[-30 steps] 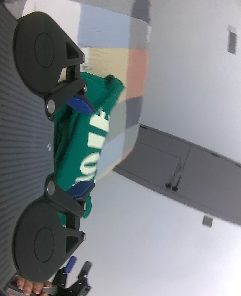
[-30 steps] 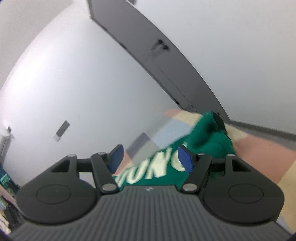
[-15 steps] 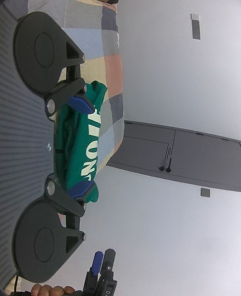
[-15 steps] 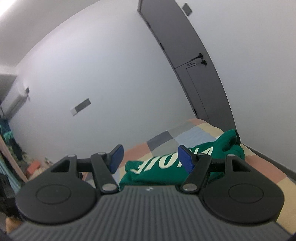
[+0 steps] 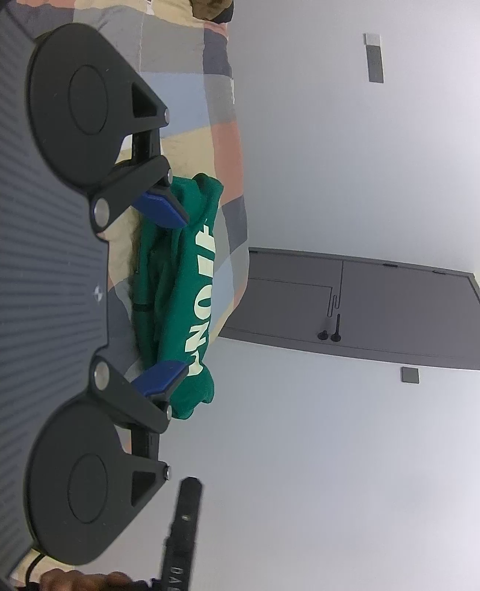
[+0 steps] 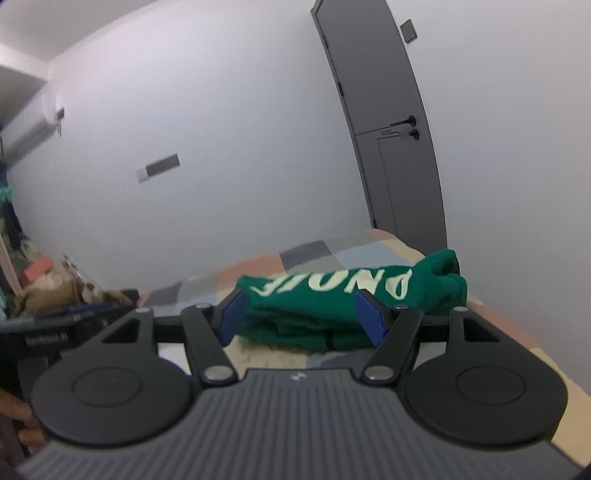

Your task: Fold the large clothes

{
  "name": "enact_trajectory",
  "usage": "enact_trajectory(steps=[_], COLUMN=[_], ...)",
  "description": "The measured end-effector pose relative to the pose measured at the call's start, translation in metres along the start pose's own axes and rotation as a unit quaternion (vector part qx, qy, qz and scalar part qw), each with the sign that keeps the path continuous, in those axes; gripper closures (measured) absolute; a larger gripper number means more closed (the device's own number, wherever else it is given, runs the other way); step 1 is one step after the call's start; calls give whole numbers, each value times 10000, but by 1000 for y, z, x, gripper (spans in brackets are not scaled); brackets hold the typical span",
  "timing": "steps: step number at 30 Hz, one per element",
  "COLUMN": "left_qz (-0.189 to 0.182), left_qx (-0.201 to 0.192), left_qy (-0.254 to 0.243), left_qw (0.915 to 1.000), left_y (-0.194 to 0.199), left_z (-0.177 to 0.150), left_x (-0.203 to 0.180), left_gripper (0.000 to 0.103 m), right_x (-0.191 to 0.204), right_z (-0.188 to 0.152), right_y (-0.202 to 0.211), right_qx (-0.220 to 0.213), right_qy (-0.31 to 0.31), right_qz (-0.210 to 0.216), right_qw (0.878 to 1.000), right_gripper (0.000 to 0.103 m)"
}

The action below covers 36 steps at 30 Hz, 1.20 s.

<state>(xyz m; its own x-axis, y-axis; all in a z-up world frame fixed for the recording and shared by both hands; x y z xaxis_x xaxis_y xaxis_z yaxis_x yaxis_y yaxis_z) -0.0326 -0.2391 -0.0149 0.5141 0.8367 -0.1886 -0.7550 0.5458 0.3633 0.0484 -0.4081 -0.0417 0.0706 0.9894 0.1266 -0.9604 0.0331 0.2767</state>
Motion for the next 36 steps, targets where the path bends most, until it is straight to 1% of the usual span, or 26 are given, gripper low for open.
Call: enact_trajectory(steps=[3,7,10,14,19,22,27,29,35,36], left_qz=[-4,143,83,128,112,126,135,164,297,313], left_qx=[56,96,176,229,289,340,304,281,236,229], left_qy=[-60,-207,-156,-217,-172,-134,-70,-42,-14,-15], left_qw=[10000,9996,9997,9994,9994,9993,9994,9995,9993,9992], left_y=[-1,-4,-5,-8,-11,-13,-12,-11,-9,-9], left_z=[-7,-18,-22,-25,-27,-27,-25,-23,-21,-20], left_x=[0,1,5,7,11,14,16,18,21,21], left_gripper=[20,20,20,20,20,16,3,1,0,0], right_x=[3,8,10,14,17,19,19,20,21,21], right_z=[-9,-18,-21,-24,-28,-30,-29,-29,-27,-27], right_y=[1,1,-1,-3,-6,-7,-10,-10,-11,-10], right_qx=[3,44,89,147,240,265,315,307,330,310], right_qy=[64,174,206,313,298,300,297,312,382,394], right_qz=[-79,-168,-221,-297,-273,-276,-275,-293,-367,-395], right_qw=[9999,9997,9995,9990,9989,9988,9987,9986,9981,9980], right_gripper=[35,35,35,35,35,35,35,35,35,28])
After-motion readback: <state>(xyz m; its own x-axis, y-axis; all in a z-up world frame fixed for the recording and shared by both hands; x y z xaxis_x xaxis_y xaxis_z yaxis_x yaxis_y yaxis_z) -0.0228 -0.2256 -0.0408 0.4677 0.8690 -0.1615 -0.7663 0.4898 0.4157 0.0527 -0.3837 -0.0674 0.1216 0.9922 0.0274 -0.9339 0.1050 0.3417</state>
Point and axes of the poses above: each gripper's, at about its wrist camera, not at the fingertips, and y roughly against the way its jaws point, x to its left, z to its top, the point moved 6 cm from there along -y, roughly the way its jaws point, and after that the axes turned 9 degrees about y, right-handed, at the moved point
